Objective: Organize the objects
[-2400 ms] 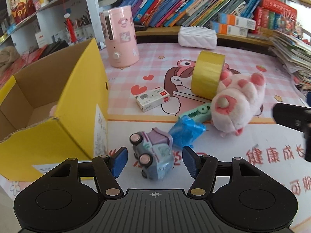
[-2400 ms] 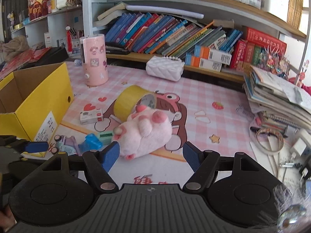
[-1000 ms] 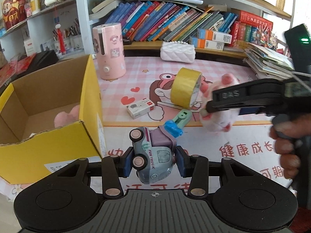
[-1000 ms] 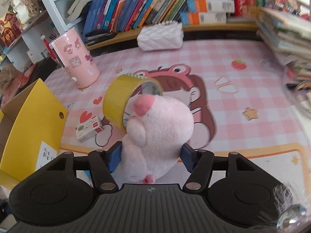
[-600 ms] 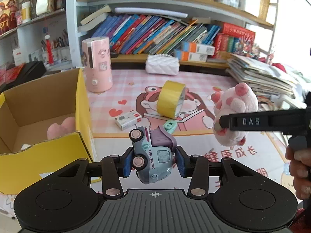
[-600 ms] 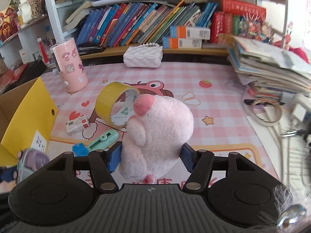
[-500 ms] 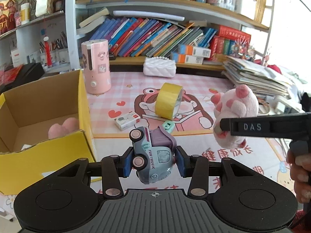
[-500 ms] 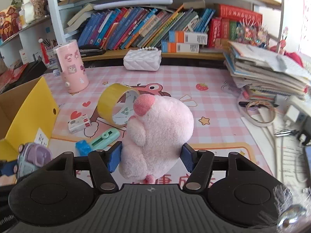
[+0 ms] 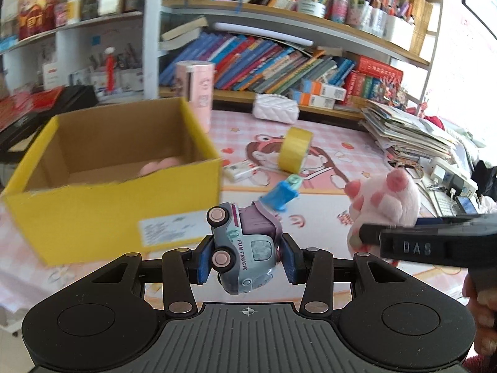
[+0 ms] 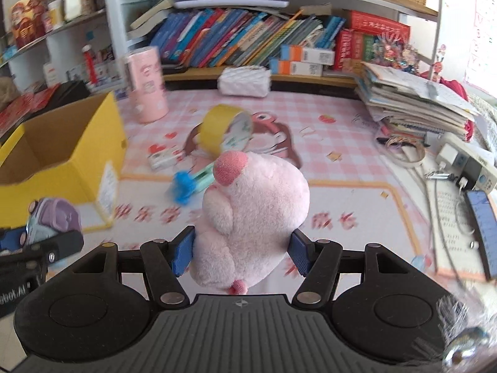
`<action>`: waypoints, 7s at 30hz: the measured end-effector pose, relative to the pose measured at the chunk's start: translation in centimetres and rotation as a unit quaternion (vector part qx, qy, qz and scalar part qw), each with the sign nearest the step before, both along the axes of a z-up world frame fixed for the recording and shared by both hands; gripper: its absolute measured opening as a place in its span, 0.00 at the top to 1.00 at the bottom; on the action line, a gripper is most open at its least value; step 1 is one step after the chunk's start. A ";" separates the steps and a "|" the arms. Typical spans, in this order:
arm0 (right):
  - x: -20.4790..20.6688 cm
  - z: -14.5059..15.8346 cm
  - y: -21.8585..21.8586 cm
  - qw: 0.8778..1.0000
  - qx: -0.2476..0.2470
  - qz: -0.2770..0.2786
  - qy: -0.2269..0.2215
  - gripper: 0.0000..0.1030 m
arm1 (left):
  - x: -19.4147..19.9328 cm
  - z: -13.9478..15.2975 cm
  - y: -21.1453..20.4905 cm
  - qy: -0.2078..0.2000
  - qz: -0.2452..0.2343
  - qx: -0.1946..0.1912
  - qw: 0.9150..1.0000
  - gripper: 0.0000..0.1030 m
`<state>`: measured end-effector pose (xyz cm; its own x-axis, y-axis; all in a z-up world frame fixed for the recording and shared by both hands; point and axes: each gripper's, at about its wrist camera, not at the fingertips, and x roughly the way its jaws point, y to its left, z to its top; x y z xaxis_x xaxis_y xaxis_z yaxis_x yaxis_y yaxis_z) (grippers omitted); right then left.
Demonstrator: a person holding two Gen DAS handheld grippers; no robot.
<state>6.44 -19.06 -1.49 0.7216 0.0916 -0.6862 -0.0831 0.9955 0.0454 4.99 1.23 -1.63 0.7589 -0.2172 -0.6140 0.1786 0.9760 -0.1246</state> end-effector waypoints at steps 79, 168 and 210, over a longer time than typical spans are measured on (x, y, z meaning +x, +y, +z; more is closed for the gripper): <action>7.9 7.5 17.5 0.968 0.041 0.219 -0.116 0.42 | 6.6 4.2 12.4 -0.067 0.151 0.033 0.986 0.59; 11.6 7.6 18.4 0.963 0.007 0.233 -0.139 0.18 | 4.5 3.4 14.1 -0.051 0.222 0.041 0.973 0.10; -7.6 0.4 14.4 0.992 -0.047 0.102 -0.063 0.12 | -7.7 0.3 11.7 -0.014 0.135 0.077 0.988 0.04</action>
<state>-1.17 -4.67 -1.11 0.7750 0.1841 -0.6045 -0.2815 0.9570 -0.0694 -2.76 12.95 -1.30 0.7934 0.0904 -0.6020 -0.0902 0.9955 0.0306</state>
